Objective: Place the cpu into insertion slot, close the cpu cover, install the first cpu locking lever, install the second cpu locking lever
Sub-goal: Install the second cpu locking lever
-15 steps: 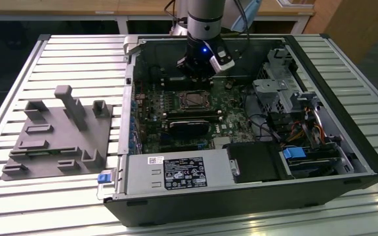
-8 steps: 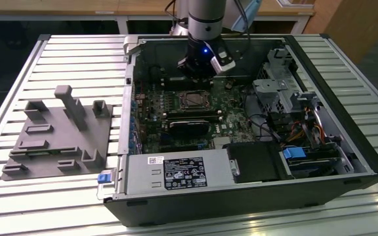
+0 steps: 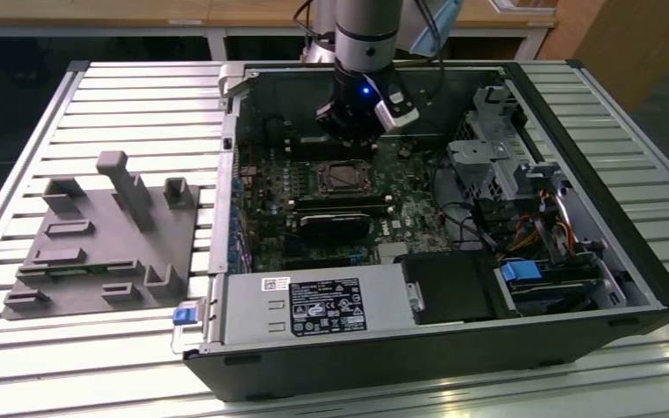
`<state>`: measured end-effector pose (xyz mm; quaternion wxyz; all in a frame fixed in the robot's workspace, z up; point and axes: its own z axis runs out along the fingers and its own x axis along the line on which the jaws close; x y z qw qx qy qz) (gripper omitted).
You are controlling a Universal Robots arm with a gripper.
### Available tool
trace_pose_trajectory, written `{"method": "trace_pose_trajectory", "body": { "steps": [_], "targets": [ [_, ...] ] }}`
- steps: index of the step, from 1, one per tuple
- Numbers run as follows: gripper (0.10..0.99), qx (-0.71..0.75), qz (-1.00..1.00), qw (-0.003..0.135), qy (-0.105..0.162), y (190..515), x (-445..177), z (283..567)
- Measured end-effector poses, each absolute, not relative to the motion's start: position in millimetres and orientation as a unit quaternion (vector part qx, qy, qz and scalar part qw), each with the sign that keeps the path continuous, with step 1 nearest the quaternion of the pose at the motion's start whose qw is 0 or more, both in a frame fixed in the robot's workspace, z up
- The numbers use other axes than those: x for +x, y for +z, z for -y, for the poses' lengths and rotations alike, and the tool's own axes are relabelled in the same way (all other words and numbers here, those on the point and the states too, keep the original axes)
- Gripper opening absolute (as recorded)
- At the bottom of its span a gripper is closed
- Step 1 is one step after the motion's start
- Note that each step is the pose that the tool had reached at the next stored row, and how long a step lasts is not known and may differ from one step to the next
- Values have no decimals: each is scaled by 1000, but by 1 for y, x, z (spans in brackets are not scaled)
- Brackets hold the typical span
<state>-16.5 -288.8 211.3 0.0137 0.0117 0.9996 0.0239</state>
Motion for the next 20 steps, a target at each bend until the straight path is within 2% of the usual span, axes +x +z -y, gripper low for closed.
{"method": "trace_pose_trajectory", "body": {
  "steps": [20],
  "targets": [
    [106,12,-1000,14,24,218,-14,295]
  ]
}}
